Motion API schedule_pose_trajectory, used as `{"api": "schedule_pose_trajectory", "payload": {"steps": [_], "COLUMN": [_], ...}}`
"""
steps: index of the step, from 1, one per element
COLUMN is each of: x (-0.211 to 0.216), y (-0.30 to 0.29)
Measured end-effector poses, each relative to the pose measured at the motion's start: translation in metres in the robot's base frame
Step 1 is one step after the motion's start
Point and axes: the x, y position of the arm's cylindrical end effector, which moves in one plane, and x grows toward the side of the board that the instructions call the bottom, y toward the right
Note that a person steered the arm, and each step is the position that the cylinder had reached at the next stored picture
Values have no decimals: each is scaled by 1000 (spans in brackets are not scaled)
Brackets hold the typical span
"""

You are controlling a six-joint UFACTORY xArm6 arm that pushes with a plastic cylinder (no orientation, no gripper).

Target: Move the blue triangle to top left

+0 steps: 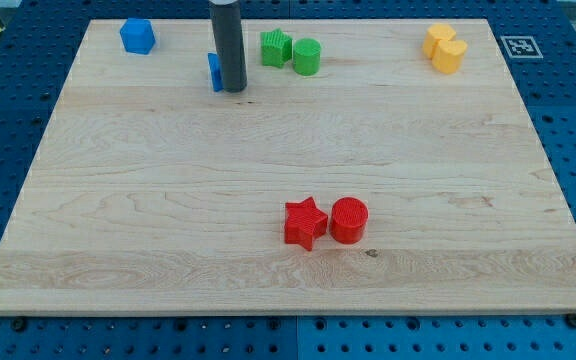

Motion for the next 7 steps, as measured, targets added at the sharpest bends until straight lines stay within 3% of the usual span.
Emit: {"api": "schedule_pose_trajectory", "payload": {"steps": [4,7], "x": [-66,-73], "y": [-31,-39]}}
